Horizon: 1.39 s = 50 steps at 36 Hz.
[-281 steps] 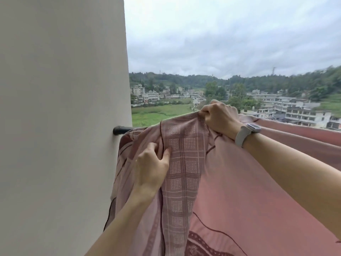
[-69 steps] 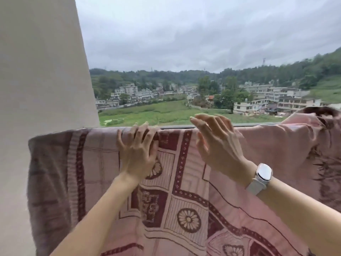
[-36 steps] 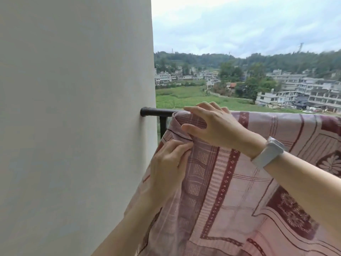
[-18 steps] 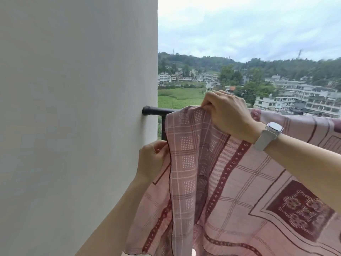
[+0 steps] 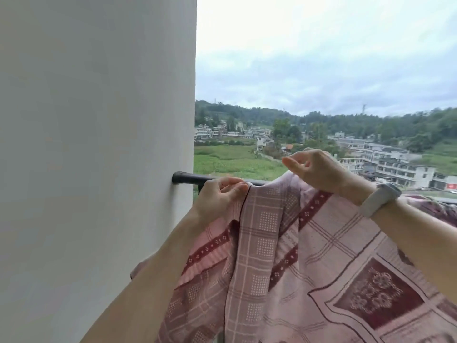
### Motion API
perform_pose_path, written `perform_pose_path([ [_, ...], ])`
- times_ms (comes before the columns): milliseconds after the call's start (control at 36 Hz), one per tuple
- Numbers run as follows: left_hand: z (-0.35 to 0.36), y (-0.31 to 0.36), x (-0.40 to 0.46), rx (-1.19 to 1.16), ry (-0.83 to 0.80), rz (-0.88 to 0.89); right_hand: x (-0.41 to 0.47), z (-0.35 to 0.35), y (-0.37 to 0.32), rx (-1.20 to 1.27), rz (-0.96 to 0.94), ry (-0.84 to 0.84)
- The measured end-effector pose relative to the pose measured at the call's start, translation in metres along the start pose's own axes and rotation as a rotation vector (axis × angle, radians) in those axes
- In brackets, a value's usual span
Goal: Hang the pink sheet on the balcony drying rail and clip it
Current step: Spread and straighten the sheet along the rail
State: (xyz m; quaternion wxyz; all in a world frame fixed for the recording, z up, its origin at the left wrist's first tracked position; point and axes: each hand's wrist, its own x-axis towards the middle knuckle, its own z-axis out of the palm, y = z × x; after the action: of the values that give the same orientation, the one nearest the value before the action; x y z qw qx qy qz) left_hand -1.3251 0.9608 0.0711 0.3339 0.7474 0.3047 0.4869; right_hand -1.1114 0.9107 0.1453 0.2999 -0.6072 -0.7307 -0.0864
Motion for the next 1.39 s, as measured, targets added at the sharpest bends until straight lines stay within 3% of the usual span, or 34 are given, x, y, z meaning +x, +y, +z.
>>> perform_pose_path([
  [28,0.001,0.001,-0.001,-0.040,0.019,0.003,-0.008,0.005,-0.015,0.009,-0.025,-0.094],
  [83,0.000,0.002,-0.001,-0.101,0.031,0.007,-0.019,0.020,-0.030,-0.201,-0.111,-0.165],
  [139,-0.001,0.002,-0.001,-0.089,0.043,0.014,-0.025,0.032,-0.030,-0.412,-0.209,-0.075],
  [222,0.002,0.003,0.000,-0.027,0.132,0.037,-0.031,0.036,-0.027,-0.275,-0.272,0.058],
  [472,0.006,0.025,0.034,0.287,0.310,0.179,-0.027,0.023,-0.018,-0.111,-0.143,0.232],
  [639,-0.026,0.021,0.066,0.386,0.539,-0.021,-0.027,-0.009,0.023,-0.104,0.090,0.420],
  [778,-0.011,0.018,0.085,0.442,0.499,-0.060,-0.030,-0.015,0.041,-0.074,0.137,0.517],
  [1000,-0.002,0.011,0.087,0.101,0.307,-0.183,-0.034,-0.024,0.059,-0.011,0.199,0.656],
  [1111,0.002,-0.004,0.075,0.108,0.308,-0.060,-0.046,-0.019,0.047,0.163,0.109,0.641],
  [1250,-0.006,0.000,0.054,-0.244,0.250,-0.067,-0.067,-0.009,0.032,0.700,0.102,0.624],
  [1389,0.008,0.002,0.010,0.095,0.113,0.043,-0.087,0.006,0.024,1.252,0.200,0.504],
])
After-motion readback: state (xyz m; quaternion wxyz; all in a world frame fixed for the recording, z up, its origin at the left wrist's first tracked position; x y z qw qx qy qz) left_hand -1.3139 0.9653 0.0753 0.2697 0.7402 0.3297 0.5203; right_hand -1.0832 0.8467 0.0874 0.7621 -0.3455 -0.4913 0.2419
